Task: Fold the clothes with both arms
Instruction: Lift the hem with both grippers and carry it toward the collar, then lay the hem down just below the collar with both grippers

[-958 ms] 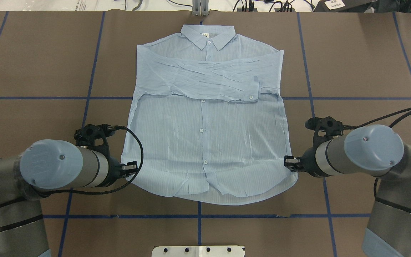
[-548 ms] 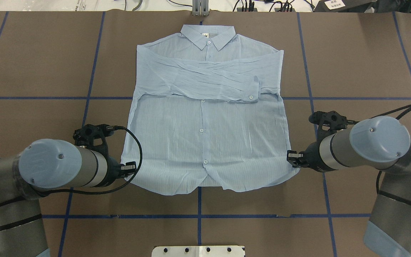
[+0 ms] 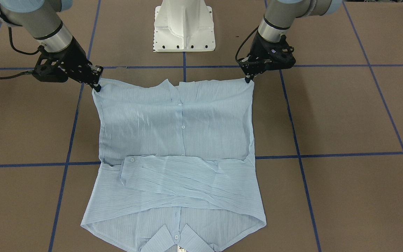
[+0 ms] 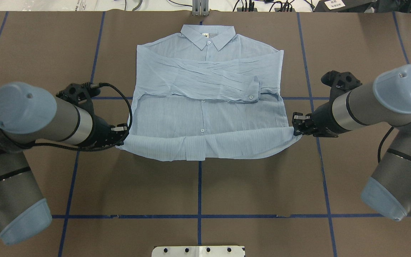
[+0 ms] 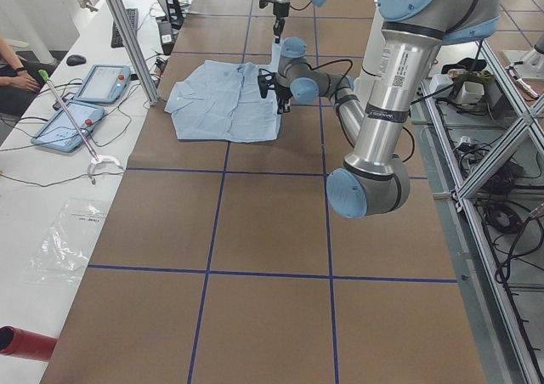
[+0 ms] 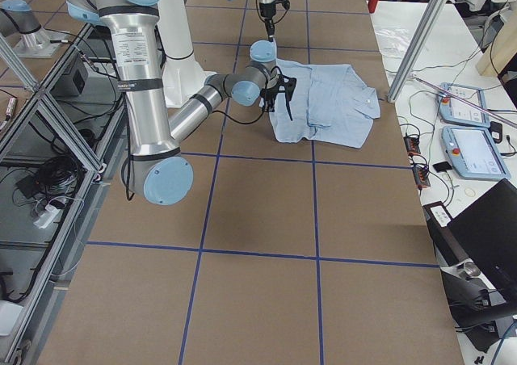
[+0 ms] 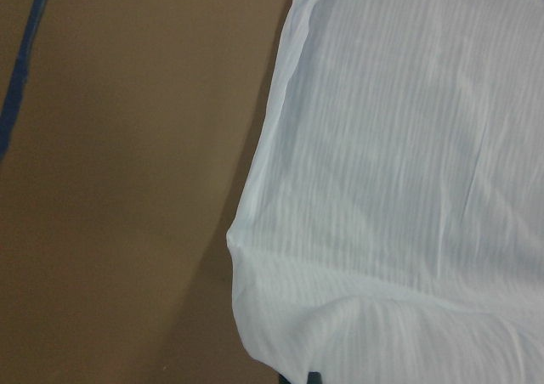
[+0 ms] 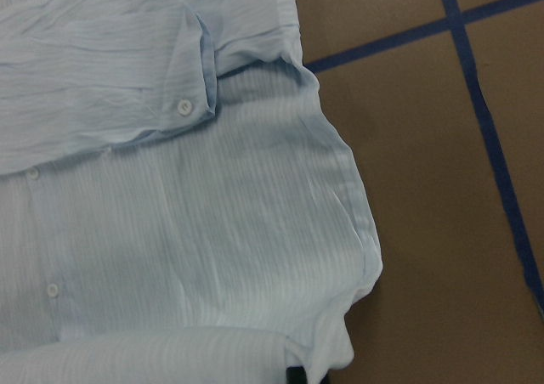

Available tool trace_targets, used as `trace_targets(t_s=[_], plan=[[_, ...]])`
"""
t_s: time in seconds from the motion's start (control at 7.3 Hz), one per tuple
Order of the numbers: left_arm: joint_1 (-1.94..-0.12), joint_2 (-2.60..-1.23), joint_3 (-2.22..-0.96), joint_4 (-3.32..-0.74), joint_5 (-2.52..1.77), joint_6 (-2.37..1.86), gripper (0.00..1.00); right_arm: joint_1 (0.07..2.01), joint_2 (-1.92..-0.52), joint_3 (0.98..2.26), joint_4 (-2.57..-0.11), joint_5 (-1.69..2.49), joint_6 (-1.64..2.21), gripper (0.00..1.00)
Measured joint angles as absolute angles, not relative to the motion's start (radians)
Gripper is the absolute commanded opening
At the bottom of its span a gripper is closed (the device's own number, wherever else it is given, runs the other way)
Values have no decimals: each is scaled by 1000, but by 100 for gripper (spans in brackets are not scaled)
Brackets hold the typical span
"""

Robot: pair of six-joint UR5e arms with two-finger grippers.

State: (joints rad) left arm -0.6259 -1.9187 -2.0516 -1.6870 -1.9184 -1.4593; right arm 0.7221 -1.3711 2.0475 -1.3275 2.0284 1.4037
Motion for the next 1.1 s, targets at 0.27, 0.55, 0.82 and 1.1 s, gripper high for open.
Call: trace_targets(t_s=[0.27,0.55,0.82,1.1], plan=[[-753,-2028,-1890,-1760,-1964,-1428,0,813,-1253,1945,-1332,2061,1401,0],[-854,-2126,-1672,-1906,-2016,-1420,0,924,-1120,1760,-1331,2121,1334,0],[-922,-2261,-1429,-2034,-2039,-1421,0,998,-970,1511,-1325,2159,1239,0],[-941,-2373,-1182,-2176,-2037,-1425,0,1015,-849,1304,-1321,2165,1192,0]])
